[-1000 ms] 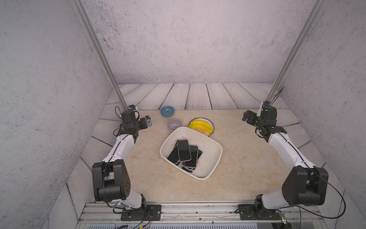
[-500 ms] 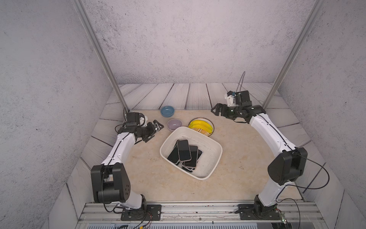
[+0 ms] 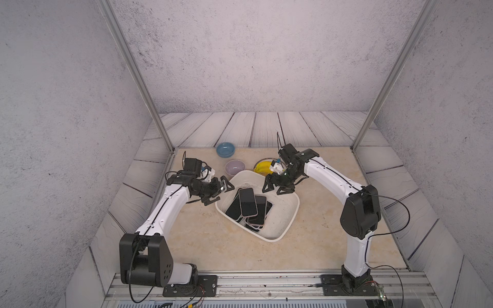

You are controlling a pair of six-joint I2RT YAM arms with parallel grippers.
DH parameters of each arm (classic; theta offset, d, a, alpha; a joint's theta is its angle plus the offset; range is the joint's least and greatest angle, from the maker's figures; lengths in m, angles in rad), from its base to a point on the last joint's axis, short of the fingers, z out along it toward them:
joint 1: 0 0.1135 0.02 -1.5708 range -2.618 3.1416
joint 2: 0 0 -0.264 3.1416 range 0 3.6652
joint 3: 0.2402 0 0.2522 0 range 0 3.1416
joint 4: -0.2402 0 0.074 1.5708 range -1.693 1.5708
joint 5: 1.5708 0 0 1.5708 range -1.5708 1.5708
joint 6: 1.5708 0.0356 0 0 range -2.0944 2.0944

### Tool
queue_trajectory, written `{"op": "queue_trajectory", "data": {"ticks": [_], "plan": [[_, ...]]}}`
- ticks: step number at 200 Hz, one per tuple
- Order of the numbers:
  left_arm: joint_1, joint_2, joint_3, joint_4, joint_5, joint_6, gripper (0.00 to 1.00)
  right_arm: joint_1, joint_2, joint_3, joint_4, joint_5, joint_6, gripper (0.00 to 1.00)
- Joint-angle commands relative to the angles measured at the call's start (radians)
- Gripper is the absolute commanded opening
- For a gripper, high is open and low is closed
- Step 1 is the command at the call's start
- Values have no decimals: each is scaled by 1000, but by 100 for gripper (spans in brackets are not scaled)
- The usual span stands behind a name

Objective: Take the phone out of the storage box
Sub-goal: Pick up the phone from the storage box.

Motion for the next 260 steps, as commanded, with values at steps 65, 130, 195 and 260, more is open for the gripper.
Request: {"op": "queue_trajectory", "data": {"ticks": [65, 130, 195, 260], "plan": [[-3, -6, 92, -262, -372, 34, 98, 237, 93, 141, -58, 441, 130, 100], [4, -53, 76, -352, -546, 47, 98, 331, 230, 286, -40, 571, 144, 100], [11, -74, 62, -353, -533, 84, 99, 362, 359, 444, -90, 620, 167, 100], [16, -85, 42, -357, -527, 113, 98, 366, 438, 487, -125, 609, 200, 100]]}}
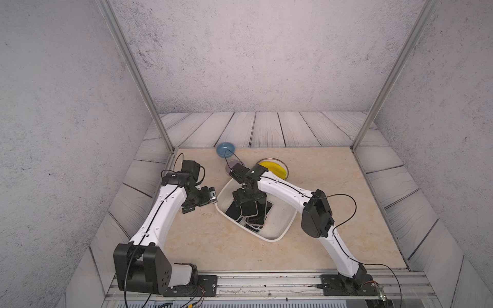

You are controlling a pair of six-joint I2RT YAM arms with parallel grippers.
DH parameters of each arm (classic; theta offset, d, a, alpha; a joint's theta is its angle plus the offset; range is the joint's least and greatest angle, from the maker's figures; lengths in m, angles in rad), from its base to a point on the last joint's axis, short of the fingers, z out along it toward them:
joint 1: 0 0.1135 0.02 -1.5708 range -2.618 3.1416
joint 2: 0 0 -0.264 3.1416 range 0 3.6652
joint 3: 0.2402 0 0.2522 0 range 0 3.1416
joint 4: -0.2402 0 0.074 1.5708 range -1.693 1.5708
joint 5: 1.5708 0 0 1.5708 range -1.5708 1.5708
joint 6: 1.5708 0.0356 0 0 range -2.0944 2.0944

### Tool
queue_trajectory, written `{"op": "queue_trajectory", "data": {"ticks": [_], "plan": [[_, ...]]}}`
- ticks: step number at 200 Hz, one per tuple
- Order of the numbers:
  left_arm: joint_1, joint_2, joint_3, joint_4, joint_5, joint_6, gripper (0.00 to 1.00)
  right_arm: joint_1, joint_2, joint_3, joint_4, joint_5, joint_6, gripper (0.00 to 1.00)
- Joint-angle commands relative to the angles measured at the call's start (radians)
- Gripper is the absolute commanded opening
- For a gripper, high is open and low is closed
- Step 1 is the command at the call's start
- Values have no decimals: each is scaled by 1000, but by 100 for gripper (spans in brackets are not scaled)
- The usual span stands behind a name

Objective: Take the phone out of the storage box
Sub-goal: Pick up the phone from the storage box.

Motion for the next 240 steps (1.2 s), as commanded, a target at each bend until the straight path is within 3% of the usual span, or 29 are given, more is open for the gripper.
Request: {"op": "queue_trajectory", "data": {"ticks": [1, 50, 111, 172, 240], "plan": [[7, -26, -23, -24, -2, 20, 98, 6, 27, 25, -43, 11, 23, 100], [7, -36, -37, -19, 6, 23, 99, 13, 38, 21, -63, 33, 14, 99], [7, -55, -66, -9, 37, 23, 99, 14, 15, -29, -72, 42, -2, 79], [-5, -89, -186, 69, 254, -1, 99, 11, -104, -134, -39, 122, -15, 77], [-143, -136, -326, 222, 481, -85, 100, -80, -332, -312, 31, 136, 14, 77]]}}
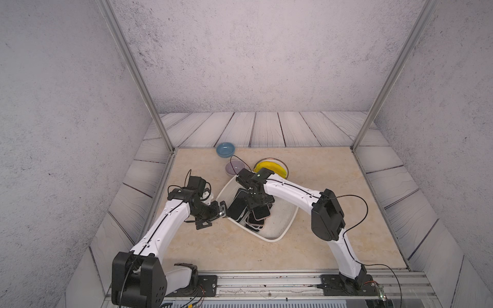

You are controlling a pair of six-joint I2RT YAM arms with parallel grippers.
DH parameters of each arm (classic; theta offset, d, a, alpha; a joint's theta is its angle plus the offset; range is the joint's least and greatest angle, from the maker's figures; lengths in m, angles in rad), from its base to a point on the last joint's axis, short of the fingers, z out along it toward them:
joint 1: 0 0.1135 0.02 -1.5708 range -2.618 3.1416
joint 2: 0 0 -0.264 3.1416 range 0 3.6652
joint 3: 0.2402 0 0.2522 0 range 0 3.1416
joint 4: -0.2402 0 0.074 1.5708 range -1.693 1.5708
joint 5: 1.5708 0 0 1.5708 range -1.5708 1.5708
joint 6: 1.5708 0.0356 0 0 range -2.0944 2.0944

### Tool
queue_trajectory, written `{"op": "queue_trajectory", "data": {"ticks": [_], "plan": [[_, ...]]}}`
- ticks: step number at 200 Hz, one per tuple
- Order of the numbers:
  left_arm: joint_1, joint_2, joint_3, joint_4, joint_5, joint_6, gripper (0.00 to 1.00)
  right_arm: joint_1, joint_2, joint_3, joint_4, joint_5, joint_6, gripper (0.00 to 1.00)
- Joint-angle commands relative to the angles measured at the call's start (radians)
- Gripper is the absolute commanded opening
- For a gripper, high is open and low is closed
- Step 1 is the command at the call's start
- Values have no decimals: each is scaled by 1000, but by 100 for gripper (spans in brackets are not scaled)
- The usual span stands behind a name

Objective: Take the phone out of the storage box
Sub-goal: Pick up the phone from the storage box, then adjust the storage box at the center of the board.

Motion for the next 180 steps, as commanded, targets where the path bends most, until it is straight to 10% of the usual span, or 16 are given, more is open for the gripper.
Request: {"op": "queue_trajectory", "data": {"ticks": [1, 89, 180], "plan": [[-59, -20, -43, 87, 120, -50, 100, -59, -142, -33, 23, 52, 13, 77], [-313, 31, -156, 363, 131, -199, 100, -292, -470, -204, 43, 88, 3, 77], [-503, 429, 134, 526, 124, -230, 100, -484, -806, -660, 43, 88, 34, 77]]}}
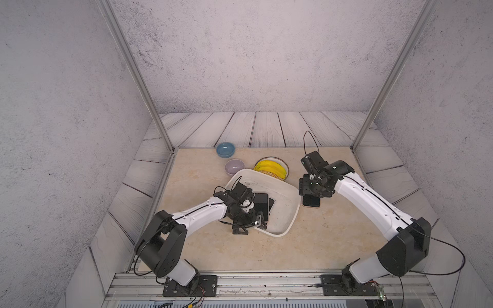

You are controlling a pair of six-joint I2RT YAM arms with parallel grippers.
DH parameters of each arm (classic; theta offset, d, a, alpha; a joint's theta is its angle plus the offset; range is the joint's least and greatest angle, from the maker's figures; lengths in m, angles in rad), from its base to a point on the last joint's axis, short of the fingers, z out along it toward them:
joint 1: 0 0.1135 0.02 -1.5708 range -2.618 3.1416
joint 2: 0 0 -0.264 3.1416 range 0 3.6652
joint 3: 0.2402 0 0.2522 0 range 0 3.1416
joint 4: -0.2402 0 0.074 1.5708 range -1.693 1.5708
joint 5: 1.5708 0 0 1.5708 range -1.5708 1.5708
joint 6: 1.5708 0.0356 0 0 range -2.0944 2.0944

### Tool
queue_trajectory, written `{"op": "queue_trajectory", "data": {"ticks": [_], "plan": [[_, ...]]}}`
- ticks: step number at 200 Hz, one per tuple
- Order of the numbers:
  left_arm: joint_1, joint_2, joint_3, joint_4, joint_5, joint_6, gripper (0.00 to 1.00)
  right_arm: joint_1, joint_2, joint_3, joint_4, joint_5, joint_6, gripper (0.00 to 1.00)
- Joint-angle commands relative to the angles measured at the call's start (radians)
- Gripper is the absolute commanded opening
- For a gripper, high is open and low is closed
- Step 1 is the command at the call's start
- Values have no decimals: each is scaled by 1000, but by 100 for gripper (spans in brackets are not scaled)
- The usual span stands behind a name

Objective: Take the phone out of the storage box
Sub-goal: Adjust the storage box at the center of the board, then place the phone at the center of the board.

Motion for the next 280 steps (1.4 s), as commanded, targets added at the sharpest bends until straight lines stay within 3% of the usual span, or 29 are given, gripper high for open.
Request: {"op": "queue_trajectory", "data": {"ticks": [1, 39, 76, 136, 176, 201, 245, 280], "plan": [[-26, 85, 82, 169, 8, 14, 100, -56, -109, -94, -12, 19, 20, 77], [-49, 208, 190, 217, 30, -35, 100, -74, -202, -268, 10, -33, 24, 76], [-70, 265, 269, 192, 50, -38, 100, -73, -174, -373, 41, -110, -2, 76], [-72, 81, 242, 31, 38, 55, 100, -73, -112, -505, 225, -252, -82, 76], [-55, -51, 229, -80, -6, 101, 99, -76, -24, -485, 239, -192, -183, 79], [0, -128, 213, -123, -16, 112, 99, -78, 50, -452, 243, -147, -231, 81], [181, -249, 171, -187, 0, 132, 99, -81, 126, -441, 261, -171, -257, 84], [191, -264, 192, -237, -28, 161, 99, -82, 156, -476, 267, -194, -245, 85]]}}
